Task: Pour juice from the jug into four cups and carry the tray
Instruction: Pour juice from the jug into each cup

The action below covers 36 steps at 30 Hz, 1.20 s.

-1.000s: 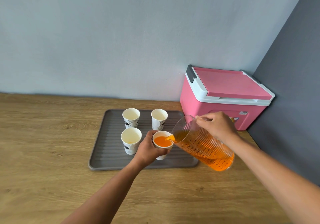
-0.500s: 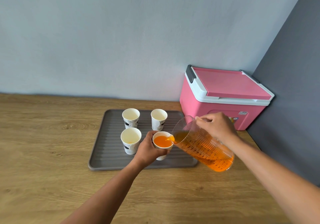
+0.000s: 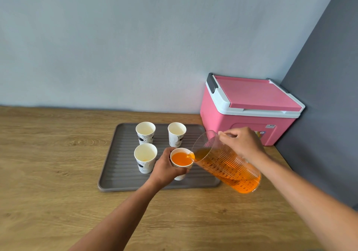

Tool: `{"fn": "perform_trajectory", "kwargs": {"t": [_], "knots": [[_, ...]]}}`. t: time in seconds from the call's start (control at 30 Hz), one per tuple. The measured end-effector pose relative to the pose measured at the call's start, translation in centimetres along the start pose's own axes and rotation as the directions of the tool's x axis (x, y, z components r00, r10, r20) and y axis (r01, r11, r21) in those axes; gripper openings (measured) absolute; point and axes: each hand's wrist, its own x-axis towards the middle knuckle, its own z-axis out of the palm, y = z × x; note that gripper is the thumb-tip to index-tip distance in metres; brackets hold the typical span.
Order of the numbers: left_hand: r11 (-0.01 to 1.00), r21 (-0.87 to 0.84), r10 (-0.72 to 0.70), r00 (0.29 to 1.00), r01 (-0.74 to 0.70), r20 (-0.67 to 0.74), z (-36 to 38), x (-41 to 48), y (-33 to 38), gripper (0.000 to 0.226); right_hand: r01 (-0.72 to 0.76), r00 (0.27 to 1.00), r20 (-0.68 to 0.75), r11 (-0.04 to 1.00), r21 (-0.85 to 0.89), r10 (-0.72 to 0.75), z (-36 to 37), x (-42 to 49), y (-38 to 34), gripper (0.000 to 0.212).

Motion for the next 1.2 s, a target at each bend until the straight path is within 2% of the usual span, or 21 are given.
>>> {"fn": "perform_trajectory", "kwargs": {"t": [0.2, 0.3, 0.57, 0.87, 1.2], "knots": [[1.000, -0.007, -0.002, 1.000, 0.001, -0.012, 0.1, 0.3, -0.2, 0.077, -0.035, 0.999, -0.002, 0.998, 0.052, 0.035, -0.1, -0.1, 0.2, 0.043], [1.000, -0.030, -0.005, 1.000, 0.004, -0.030, 0.1, 0.5, -0.3, 0.077, -0.080, 0.997, 0.012, 0.989, 0.125, 0.079, 0.0, -0.1, 0.5, 0.034], [0.997, -0.073, 0.011, 0.998, -0.016, -0.063, -0.2, 1.4, 0.2, 0.077, -0.166, 0.983, -0.023, 0.926, 0.339, 0.185, 0.3, -0.1, 1.3, 0.028], [0.998, -0.061, -0.010, 0.995, 0.004, -0.103, 0.0, 2.3, -0.3, 0.075, -0.190, 0.963, -0.084, 0.866, 0.463, 0.256, 1.0, -0.4, 2.1, 0.051], [0.998, -0.030, -0.059, 0.989, 0.055, -0.133, 1.0, 3.1, -2.1, 0.078, -0.193, 0.950, -0.103, 0.814, 0.548, 0.295, 1.8, -0.6, 2.5, 0.047]]}}
